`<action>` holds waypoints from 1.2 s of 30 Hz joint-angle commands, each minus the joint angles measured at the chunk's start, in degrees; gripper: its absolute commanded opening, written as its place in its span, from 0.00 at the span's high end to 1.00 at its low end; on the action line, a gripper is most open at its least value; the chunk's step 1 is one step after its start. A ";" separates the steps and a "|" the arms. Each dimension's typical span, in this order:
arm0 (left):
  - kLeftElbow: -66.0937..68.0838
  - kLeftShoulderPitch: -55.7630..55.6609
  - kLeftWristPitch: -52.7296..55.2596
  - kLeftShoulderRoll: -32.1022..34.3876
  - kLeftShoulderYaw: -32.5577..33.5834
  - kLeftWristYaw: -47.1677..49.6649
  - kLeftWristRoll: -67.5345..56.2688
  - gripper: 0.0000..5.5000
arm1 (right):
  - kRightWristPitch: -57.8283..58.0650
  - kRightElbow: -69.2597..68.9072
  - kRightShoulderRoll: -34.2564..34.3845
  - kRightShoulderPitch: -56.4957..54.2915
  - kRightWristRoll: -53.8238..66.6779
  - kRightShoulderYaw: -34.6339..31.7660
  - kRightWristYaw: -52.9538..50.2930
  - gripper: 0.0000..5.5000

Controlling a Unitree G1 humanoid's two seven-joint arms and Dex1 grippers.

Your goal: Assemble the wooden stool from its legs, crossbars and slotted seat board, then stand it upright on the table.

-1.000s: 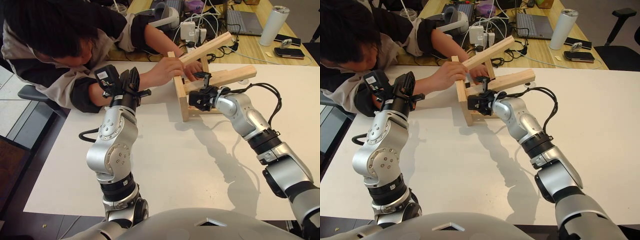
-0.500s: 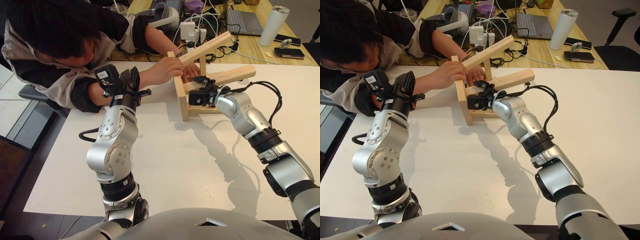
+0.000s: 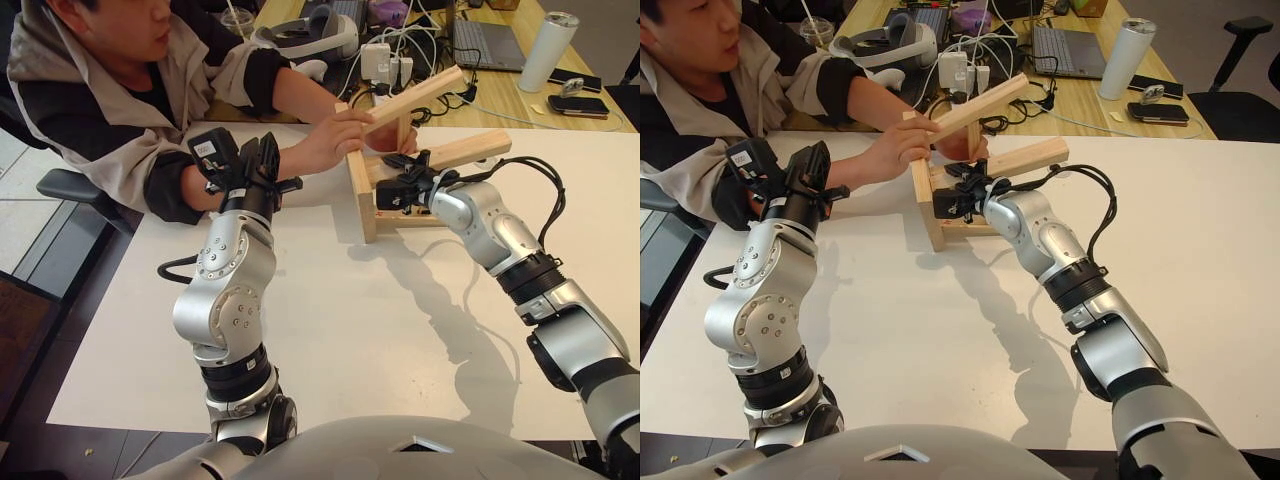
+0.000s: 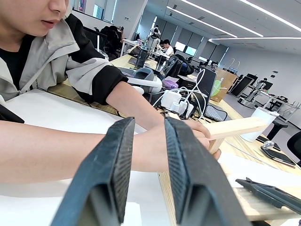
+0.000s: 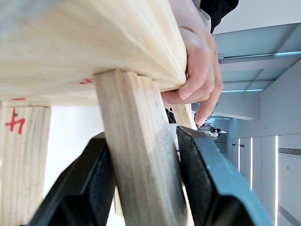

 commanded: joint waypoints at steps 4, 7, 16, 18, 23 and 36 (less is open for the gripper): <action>0.41 -0.69 0.49 0.22 -0.06 -0.05 0.54 0.80 | 0.69 0.87 0.09 0.09 0.90 -0.44 1.28 0.67; 0.42 -0.61 0.41 0.17 -0.13 -0.09 0.54 0.80 | 0.40 0.89 0.09 0.12 0.95 -0.37 1.39 0.67; 0.37 -0.87 0.45 0.09 -0.21 0.00 0.56 0.80 | -0.27 0.63 -0.05 0.12 0.80 -0.16 1.97 0.68; 0.45 -0.93 0.33 0.04 -0.26 0.00 0.60 0.80 | -0.24 0.77 -0.09 0.05 0.69 -0.17 1.96 0.68; 0.56 -0.98 0.15 0.01 -0.23 -0.02 0.65 0.80 | -0.25 0.85 0.00 0.07 0.79 -0.34 2.28 0.68; 0.49 -1.14 0.23 -0.05 0.08 0.17 0.60 0.80 | 0.75 0.51 1.14 0.47 1.91 -1.77 1.62 0.69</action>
